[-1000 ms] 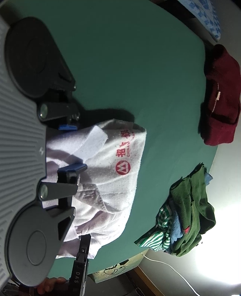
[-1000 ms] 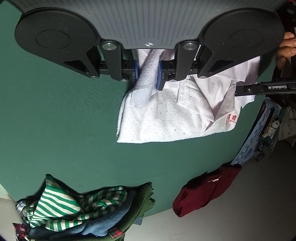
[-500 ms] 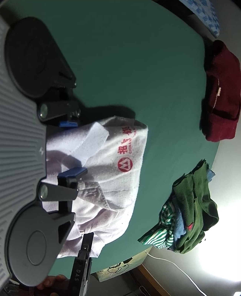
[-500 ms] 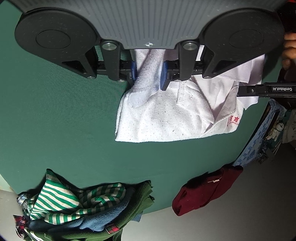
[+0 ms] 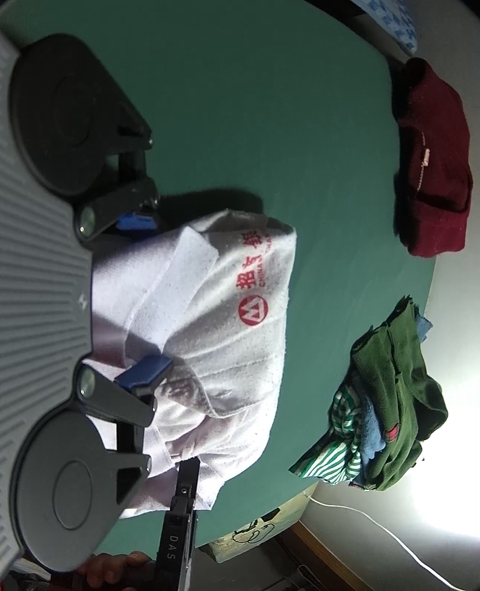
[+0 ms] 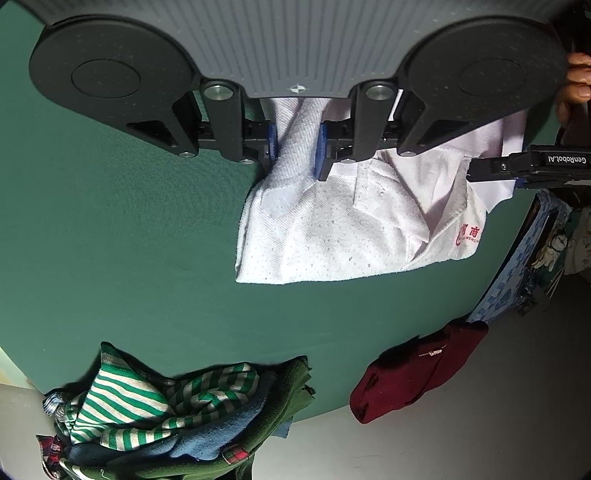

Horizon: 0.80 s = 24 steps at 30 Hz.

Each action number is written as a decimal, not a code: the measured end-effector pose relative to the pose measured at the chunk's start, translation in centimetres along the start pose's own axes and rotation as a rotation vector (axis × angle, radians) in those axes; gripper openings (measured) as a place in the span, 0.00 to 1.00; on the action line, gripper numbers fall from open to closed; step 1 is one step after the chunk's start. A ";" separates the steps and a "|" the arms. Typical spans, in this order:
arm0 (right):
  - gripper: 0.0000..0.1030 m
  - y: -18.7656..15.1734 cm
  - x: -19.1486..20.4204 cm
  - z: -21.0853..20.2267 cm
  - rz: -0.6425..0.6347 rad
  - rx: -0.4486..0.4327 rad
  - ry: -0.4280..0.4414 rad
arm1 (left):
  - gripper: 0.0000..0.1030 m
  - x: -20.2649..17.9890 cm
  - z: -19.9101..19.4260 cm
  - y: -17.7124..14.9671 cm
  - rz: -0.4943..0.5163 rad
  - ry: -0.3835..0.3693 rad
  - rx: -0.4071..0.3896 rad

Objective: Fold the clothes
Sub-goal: 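Hold the shirt fold with the left gripper while the right gripper pinches the edge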

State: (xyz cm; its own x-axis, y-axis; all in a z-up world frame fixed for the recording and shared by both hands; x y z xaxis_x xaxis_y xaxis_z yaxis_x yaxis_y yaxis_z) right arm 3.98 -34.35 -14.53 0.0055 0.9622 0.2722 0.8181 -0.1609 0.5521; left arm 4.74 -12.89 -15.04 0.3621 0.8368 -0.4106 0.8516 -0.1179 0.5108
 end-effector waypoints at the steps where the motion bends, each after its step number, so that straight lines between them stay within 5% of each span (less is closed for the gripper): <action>1: 0.20 0.0 0.0 0.0 -0.001 0.000 0.000 | 0.73 -0.1 0.1 0.0 0.005 -0.001 0.008; 10: 0.20 0.0 0.0 0.0 -0.004 -0.002 -0.001 | 0.73 0.1 -0.1 0.0 -0.013 -0.020 -0.011; 17: 0.19 0.0 0.0 -0.1 -0.003 -0.008 -0.005 | 0.35 1.6 -1.0 -0.3 -0.049 0.010 -0.076; 24: 0.19 0.0 0.1 -0.1 0.006 -0.018 -0.014 | 0.20 1.8 -1.3 -0.4 -0.090 0.011 -0.091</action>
State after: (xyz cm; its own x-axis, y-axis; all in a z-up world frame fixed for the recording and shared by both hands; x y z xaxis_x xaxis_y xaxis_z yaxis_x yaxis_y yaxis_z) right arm 3.93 -34.31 -14.44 0.0186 0.9642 0.2646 0.8073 -0.1706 0.5649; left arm 4.58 -10.63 -15.03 0.2807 0.8479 -0.4497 0.8425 0.0068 0.5387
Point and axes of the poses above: each gripper's, at about its wrist camera, not at the fingertips, and z roughly the way its jaws point, x to its left, y to its top, the point moved 10 cm from there along z, roughly the way its jaws point, and after that the axes turned 6 degrees about -y, right-handed, at the moved point
